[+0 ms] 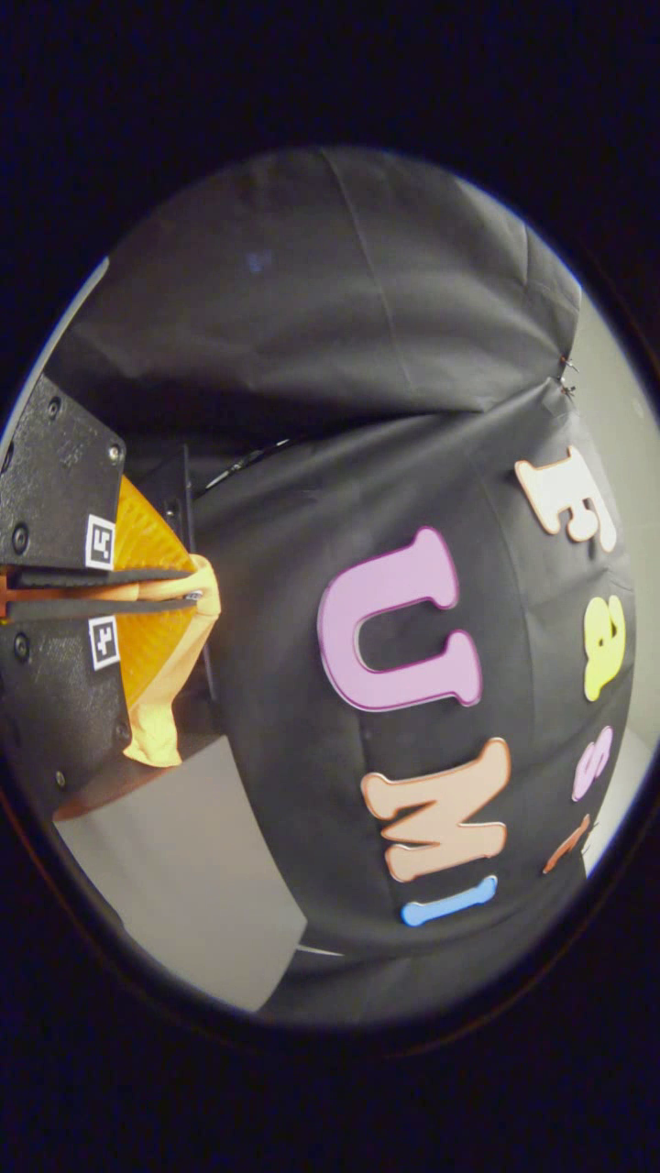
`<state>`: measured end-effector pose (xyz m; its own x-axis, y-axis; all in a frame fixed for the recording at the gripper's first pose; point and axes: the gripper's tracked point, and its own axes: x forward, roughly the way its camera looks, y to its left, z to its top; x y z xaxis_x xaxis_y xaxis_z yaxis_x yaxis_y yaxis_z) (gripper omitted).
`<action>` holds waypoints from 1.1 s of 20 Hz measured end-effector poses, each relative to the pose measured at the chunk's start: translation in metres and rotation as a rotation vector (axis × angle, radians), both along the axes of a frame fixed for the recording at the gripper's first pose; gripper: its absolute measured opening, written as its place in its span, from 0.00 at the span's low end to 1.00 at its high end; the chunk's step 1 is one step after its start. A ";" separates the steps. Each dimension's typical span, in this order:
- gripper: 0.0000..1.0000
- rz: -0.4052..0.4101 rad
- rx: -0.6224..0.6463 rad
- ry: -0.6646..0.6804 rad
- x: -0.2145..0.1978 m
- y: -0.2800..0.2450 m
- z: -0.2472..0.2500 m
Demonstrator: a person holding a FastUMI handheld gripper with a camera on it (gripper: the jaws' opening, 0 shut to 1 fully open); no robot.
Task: Put the clothes into the washing machine and then close the washing machine lid.
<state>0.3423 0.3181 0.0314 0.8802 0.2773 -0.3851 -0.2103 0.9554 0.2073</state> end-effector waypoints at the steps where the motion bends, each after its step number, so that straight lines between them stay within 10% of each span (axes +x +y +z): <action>1: 0.05 0.012 -0.010 0.021 0.002 0.004 -0.018; 22: 0.05 0.102 -0.034 0.362 -0.007 0.054 -0.271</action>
<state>0.3348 0.3718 -0.2396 0.6544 0.3380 -0.6764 -0.2233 0.9410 0.2543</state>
